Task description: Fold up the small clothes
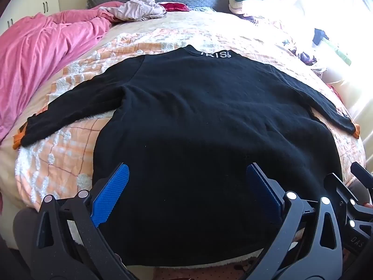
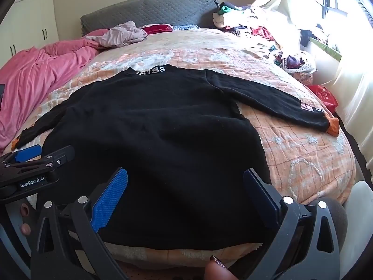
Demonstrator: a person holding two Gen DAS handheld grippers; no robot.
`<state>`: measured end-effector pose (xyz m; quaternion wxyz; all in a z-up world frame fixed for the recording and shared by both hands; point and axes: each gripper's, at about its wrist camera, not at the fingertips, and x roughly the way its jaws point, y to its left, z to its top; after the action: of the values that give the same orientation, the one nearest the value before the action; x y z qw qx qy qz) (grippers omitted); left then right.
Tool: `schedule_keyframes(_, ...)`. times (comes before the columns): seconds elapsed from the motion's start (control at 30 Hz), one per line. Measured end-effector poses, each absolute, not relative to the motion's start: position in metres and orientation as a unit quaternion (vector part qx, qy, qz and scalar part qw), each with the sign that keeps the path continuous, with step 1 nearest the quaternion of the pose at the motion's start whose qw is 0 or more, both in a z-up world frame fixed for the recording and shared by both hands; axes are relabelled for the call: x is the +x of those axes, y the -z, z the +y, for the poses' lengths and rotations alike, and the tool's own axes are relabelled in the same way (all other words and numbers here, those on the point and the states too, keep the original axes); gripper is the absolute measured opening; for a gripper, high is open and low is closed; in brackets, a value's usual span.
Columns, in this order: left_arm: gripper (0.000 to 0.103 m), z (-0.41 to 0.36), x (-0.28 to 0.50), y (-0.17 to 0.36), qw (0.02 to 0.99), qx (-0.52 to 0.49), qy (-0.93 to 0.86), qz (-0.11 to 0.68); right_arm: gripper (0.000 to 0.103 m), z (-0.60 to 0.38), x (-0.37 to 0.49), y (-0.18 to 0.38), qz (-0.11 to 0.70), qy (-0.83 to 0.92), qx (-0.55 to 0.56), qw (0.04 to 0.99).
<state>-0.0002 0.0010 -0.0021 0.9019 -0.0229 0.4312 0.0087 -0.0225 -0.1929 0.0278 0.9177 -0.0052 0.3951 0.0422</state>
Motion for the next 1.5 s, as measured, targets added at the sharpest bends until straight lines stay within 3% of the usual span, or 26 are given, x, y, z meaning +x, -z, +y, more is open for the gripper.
schedule_keyframes(1.5, 0.095, 0.0033, 0.0040, 0.0039, 0.900, -0.022, -0.009, 0.435, 0.099, -0.2016, -0.0190, -0.0264, 0.396, -0.042, 0.004, 0.917)
